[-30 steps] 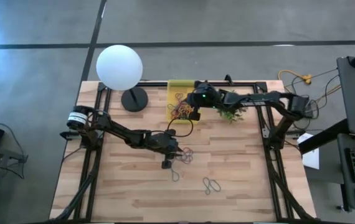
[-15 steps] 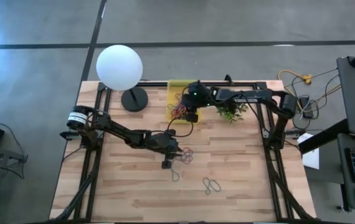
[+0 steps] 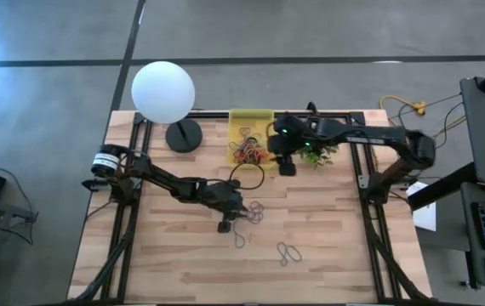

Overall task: Pick and place rubber bands into bin
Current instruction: Put the blue rubber band into the yellow bin

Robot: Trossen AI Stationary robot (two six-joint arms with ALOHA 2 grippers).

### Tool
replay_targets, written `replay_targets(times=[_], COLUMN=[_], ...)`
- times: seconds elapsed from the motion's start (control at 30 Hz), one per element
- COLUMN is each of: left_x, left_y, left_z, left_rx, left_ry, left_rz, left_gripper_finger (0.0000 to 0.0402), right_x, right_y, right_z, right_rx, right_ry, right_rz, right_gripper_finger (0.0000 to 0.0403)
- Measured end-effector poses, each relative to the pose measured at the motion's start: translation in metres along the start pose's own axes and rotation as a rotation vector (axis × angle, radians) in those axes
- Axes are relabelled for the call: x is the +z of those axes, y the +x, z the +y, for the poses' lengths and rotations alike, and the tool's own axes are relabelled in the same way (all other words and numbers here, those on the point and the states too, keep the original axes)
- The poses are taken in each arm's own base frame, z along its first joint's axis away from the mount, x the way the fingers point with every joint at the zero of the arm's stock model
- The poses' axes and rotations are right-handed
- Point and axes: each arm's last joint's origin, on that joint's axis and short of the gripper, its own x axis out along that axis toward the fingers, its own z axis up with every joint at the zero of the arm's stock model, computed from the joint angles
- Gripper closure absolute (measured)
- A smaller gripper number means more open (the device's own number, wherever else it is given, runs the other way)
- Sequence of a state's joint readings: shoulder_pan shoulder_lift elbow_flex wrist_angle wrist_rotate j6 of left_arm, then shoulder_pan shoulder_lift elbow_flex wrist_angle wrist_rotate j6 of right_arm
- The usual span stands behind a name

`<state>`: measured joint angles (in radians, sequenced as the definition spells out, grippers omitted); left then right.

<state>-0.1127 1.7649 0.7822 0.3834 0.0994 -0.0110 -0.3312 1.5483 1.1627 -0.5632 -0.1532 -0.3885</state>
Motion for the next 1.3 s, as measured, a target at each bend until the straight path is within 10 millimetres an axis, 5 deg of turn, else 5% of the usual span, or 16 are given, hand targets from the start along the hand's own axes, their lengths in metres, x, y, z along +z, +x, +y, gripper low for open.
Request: replay_targets(times=[0.3, 0.5, 0.73, 1.0, 1.3], left_x=[-0.013, 0.003, 0.027, 0.045, 0.034], left_y=[-0.004, -0.018, -0.028, -0.028, -0.007], left_z=[-0.009, -0.015, -0.012, -0.010, -0.004], left_rx=[-0.194, -0.202, 0.110, 0.163, 0.170], left_ry=[0.000, 0.050, 0.041, 0.011, 0.006], left_rz=[0.167, 0.195, 0.352, 0.319, 0.396], left_gripper_finger=[0.0327, 0.0327, 0.0327, 0.0327, 0.0327], right_x=[-0.040, -0.078, -0.119, -0.156, -0.158], right_y=[-0.059, -0.076, -0.074, -0.053, -0.051], right_z=[0.047, 0.070, 0.091, 0.109, 0.116], right_rx=[0.103, 0.107, 0.140, 0.196, 0.225], right_ry=[-0.045, 0.003, 0.082, 0.135, 0.122], right_rz=[-0.155, -0.256, -0.349, -0.405, -0.529], right_gripper_finger=[0.0258, 0.0271, 0.0280, 0.0278, 0.0282])
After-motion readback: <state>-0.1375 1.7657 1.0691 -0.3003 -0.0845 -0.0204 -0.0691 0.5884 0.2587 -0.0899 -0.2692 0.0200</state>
